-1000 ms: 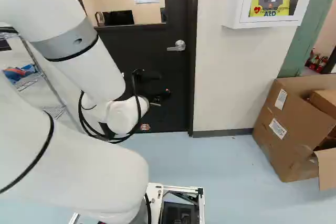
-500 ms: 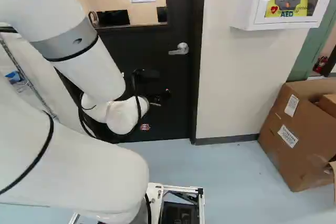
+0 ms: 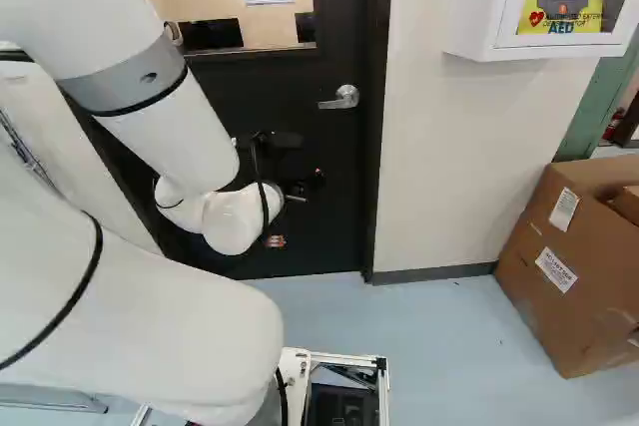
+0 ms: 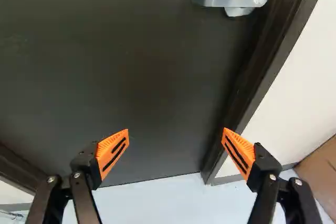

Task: Open the door and move inside

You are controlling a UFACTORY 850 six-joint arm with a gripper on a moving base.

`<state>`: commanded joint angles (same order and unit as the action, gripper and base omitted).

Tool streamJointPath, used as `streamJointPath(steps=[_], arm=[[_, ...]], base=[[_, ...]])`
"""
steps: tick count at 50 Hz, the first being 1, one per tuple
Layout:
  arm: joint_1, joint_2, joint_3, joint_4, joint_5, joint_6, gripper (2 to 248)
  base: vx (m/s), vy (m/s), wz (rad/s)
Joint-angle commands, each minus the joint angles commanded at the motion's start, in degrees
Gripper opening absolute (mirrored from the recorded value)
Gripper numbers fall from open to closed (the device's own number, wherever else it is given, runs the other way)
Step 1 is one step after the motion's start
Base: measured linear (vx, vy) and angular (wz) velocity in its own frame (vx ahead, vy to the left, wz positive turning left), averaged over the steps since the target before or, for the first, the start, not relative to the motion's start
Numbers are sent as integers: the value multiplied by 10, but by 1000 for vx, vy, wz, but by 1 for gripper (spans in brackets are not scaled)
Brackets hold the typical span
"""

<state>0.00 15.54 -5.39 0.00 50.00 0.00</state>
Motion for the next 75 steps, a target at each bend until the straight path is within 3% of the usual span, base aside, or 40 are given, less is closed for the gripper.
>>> streamJointPath(steps=[35,75], arm=[[-1,-48,-45,0,0,0,247],[-11,-55,-107,0,0,0,247]], base=[[-3,0,0],[0,0,0]])
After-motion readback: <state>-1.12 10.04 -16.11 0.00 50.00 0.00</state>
